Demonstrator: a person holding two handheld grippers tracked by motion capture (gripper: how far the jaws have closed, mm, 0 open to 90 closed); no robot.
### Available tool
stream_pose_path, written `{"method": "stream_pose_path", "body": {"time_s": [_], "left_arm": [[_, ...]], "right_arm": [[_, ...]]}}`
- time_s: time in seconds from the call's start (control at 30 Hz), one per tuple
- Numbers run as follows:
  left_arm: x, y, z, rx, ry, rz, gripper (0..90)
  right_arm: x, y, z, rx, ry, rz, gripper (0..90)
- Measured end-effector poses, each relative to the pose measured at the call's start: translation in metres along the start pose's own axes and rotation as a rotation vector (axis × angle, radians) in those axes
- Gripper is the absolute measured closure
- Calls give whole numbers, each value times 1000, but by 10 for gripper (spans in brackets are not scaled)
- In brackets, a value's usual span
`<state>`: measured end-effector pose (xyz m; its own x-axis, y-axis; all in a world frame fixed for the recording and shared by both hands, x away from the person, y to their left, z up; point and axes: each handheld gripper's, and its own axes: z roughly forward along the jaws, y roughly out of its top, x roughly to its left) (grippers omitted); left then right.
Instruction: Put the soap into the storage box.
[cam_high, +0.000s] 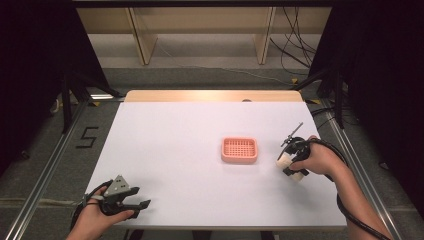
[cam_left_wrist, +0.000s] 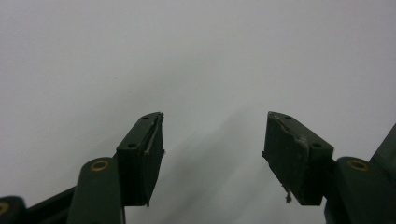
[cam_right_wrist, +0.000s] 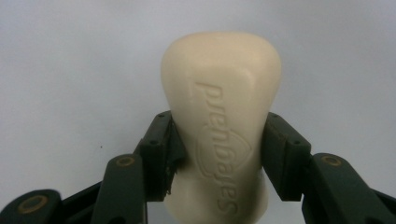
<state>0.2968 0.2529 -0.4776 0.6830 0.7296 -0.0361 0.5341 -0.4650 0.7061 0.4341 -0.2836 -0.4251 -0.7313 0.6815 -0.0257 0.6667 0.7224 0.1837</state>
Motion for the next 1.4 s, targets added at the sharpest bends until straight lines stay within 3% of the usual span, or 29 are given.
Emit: {"method": "stream_pose_path", "body": {"time_s": [0.03, 0.07, 0.23, 0.27, 0.3, 0.47, 0.5, 0.83, 1.37, 1.4], "left_arm": [[1, 0, -1, 13, -8, 16, 371], [0, 0, 0, 1, 0, 0, 372], [1, 0, -1, 5, 5, 5, 372], [0, 0, 0, 1, -1, -16, 372], [1, 0, -2, 13, -6, 0, 372], [0, 0, -2, 8, -5, -2, 372], [0, 0, -2, 8, -5, -2, 372], [1, 0, -2, 9, -6, -2, 372], [0, 0, -1, -5, 1, -16, 372], [0, 0, -1, -4, 0, -16, 372]], "right_arm": [[1, 0, -1, -4, 8, 9, 506], [2, 1, -2, -8, 20, 14, 506], [3, 3, -5, -26, 7, -15, 506], [4, 3, -6, -30, 8, -16, 506], [4, 3, -7, -36, 0, -20, 506], [8, 7, -11, -55, -3, -19, 506], [7, 9, -12, -64, -9, -39, 506], [10, 17, -18, -106, -17, -76, 506], [13, 27, -22, -120, -23, -119, 506], [15, 28, -22, -123, -19, -105, 506]]}}
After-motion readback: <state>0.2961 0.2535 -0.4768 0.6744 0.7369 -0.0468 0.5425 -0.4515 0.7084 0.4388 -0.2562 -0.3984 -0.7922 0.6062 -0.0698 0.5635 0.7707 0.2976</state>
